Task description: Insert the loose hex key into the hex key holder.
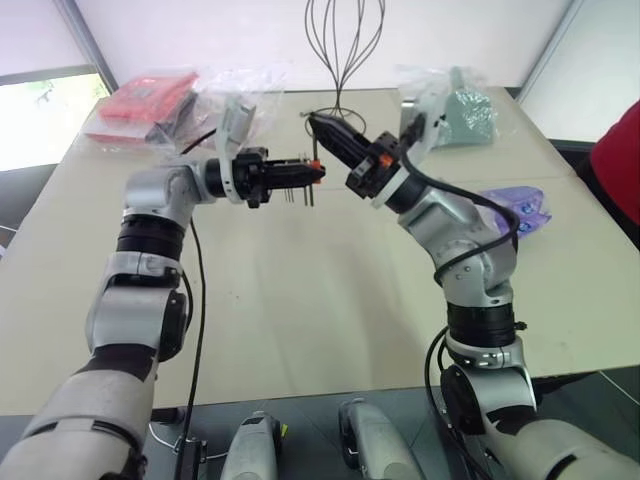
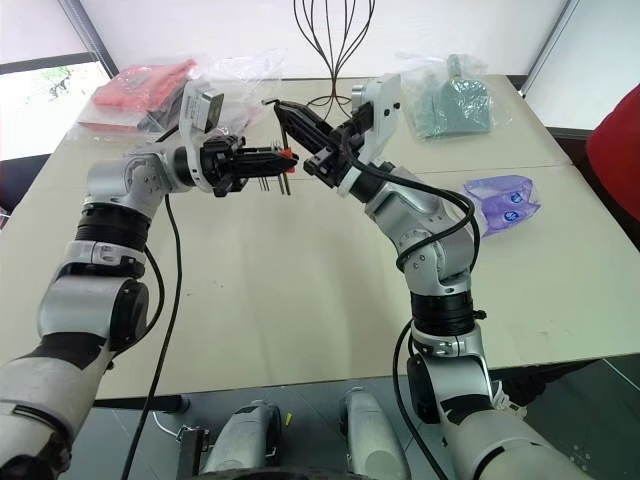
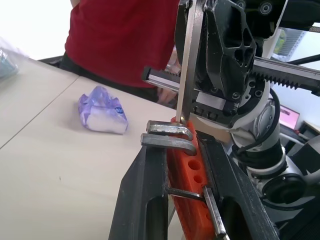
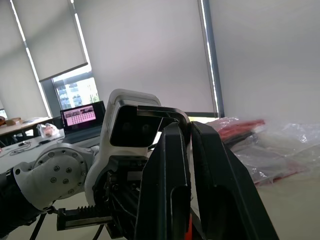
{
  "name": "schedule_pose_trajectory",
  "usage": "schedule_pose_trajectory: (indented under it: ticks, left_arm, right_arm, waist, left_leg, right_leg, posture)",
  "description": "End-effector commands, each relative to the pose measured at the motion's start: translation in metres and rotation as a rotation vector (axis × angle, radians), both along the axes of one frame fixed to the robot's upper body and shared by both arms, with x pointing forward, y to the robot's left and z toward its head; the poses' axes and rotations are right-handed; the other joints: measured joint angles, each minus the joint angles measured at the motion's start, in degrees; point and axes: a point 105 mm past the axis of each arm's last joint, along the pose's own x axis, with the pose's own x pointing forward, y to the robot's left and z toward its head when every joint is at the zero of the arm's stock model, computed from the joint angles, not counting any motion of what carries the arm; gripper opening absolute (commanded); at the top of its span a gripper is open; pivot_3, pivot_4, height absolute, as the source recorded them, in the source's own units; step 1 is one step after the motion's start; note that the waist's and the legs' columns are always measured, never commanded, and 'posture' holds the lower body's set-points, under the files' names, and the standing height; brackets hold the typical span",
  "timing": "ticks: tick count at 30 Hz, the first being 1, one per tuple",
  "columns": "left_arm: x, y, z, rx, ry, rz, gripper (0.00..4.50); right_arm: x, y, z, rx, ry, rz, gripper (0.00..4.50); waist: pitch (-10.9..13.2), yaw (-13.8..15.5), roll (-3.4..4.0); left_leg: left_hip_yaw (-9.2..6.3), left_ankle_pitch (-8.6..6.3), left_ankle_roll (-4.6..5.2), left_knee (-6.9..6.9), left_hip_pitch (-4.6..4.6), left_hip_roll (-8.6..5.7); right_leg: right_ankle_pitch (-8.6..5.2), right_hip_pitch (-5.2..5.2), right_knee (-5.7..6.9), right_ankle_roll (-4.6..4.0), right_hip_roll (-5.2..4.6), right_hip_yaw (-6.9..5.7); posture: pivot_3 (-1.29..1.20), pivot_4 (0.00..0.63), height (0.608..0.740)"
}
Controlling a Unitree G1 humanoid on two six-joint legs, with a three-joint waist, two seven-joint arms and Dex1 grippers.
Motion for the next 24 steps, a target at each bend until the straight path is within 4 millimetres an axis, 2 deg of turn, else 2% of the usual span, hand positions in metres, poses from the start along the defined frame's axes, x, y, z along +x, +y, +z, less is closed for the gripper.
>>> schedule_pose_trajectory:
  ticks: [1,4,7,11,17,21,24]
  left_arm:
    - [-0.005,0.001,0.023,-0.037,-0.094,-0.013,0.24]
    - [-0.004,0.003,0.020,-0.031,-0.092,-0.005,0.24]
    - [-0.002,0.007,0.016,-0.025,-0.073,0.018,0.24]
    - [0.002,0.015,0.007,-0.004,-0.054,0.056,0.24]
    - [0.003,0.030,-0.006,0.012,-0.009,0.121,0.24]
    - [0.003,0.036,-0.011,0.012,0.003,0.147,0.24]
    - [0.000,0.050,-0.028,0.029,0.069,0.195,0.24]
  right_arm:
    - [0.000,-0.002,0.000,0.006,0.002,0.008,1.50]
    - [0.002,-0.007,0.003,0.005,-0.014,-0.025,3.03]
    - [-0.007,-0.012,0.009,-0.011,-0.062,-0.001,4.48]
    - [-0.018,-0.017,0.015,-0.034,-0.098,0.029,4.48]
    - [-0.036,-0.022,0.008,-0.146,-0.122,0.096,4.48]
    - [-0.040,-0.024,0.006,-0.165,-0.116,0.106,4.48]
    - [-0.050,-0.019,-0.001,-0.224,-0.106,0.168,4.48]
  waist:
    - [0.00,0.03,0.00]
    - [0.00,0.01,0.00]
    - [0.00,0.04,0.00]
    - [0.00,-0.03,0.00]
    - [0.00,0.04,0.01]
    - [0.00,0.09,0.00]
    - [0.00,-0.05,0.01]
  left_leg:
    - [0.00,0.00,0.00,0.01,0.00,0.00]
    - [0.01,0.00,0.00,0.04,0.00,0.00]
    - [0.00,0.00,0.00,0.05,0.00,0.00]
    - [0.00,0.00,0.00,0.05,0.00,0.00]
    - [0.00,0.00,0.00,0.05,0.01,0.00]
    - [0.00,0.00,0.00,0.21,-0.02,0.00]
    - [0.00,0.00,0.00,0.32,-0.01,0.00]
  right_leg:
    - [0.00,0.00,0.00,0.00,0.00,0.00]
    - [0.00,0.01,0.01,0.00,-0.01,0.01]
    - [0.00,0.01,0.03,0.00,0.00,0.00]
    - [0.00,0.01,0.03,0.00,0.00,0.01]
    - [0.00,0.02,0.03,0.00,0.00,0.00]
    - [0.00,0.02,0.12,0.00,0.00,0.00]
    - [0.00,0.05,0.17,0.00,0.00,0.01]
  posture:
    - [0.00,0.150,0.740]
    - [0.00,0.150,0.740]
    - [0.00,0.150,0.740]
    - [0.00,0.150,0.740]
    - [0.00,0.150,0.740]
    - [0.00,0.150,0.740]
    - [0.00,0.150,0.740]
